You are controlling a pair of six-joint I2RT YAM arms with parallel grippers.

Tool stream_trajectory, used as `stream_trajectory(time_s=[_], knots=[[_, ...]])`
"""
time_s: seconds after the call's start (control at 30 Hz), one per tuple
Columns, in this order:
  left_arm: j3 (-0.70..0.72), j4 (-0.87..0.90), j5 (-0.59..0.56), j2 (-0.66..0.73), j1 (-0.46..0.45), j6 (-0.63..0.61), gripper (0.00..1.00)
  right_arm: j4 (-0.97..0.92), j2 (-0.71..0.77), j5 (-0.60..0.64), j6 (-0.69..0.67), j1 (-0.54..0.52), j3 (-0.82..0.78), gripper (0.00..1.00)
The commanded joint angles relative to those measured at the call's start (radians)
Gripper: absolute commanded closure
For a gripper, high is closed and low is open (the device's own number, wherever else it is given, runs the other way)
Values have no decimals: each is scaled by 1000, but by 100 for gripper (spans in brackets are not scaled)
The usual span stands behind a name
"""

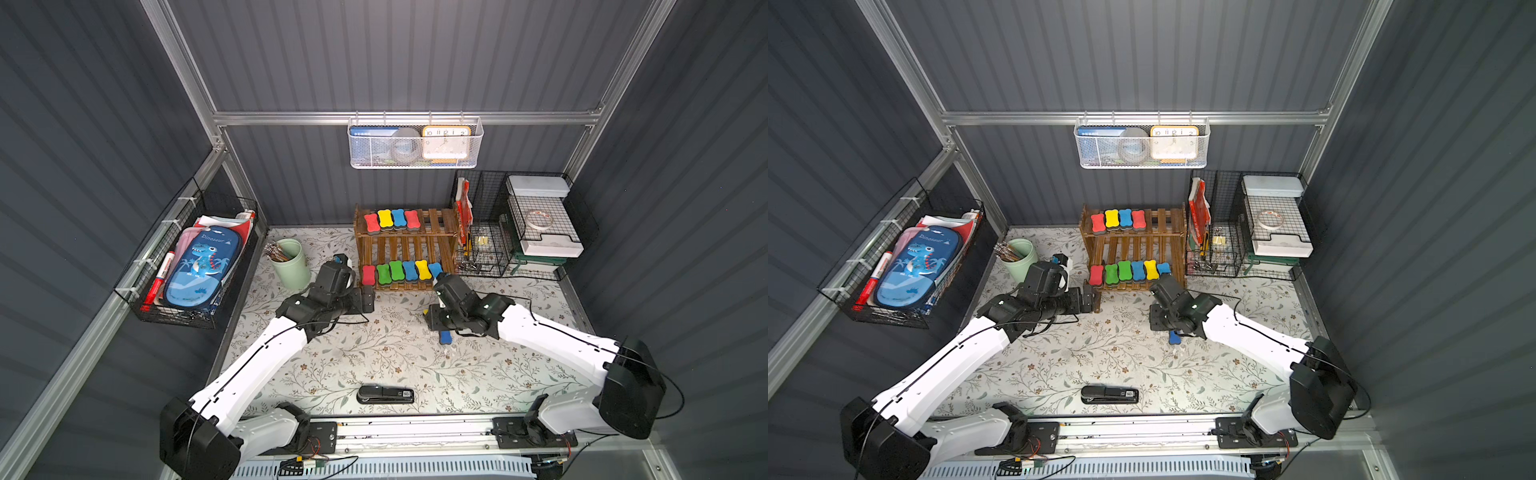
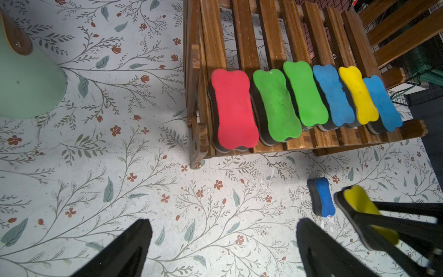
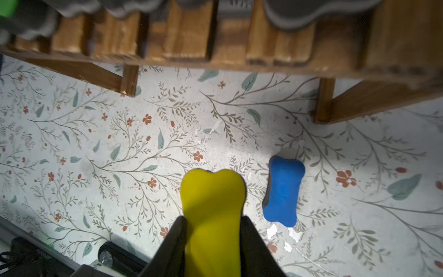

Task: Remove the whiteboard erasers from the shelf
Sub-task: Place the whiteboard eraser at the center of the board.

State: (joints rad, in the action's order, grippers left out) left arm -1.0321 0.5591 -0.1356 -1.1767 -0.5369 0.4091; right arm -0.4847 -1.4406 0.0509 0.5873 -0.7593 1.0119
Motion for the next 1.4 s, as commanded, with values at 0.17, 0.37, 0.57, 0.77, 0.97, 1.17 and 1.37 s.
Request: stream_trajectory(time_s=[0.17,0.37,0.57,0.77,0.97,1.17,1.37], knots=[[-38,40,-15,-3,0,-14,1,115,-132,60,47,-8,-42,70],[-43,50,-24,-5,0,-15,1,111,-207,109,66,-9,-30,71],[-40,55,-29,-2,0,-13,1,92,-262,129,68,-9,-4,70],[-43,57,-26,-12,0,-13,1,94,-262,111,54,-10,3,57],[-33,50,-29,-23,1,-8,1,83,-229,114,51,-11,-3,51],[-5,20,-43,-27,0,10,1,61,-178,105,49,-15,-4,51],[22,-31,-74,-44,0,66,4,58,-58,73,32,-34,-13,56]])
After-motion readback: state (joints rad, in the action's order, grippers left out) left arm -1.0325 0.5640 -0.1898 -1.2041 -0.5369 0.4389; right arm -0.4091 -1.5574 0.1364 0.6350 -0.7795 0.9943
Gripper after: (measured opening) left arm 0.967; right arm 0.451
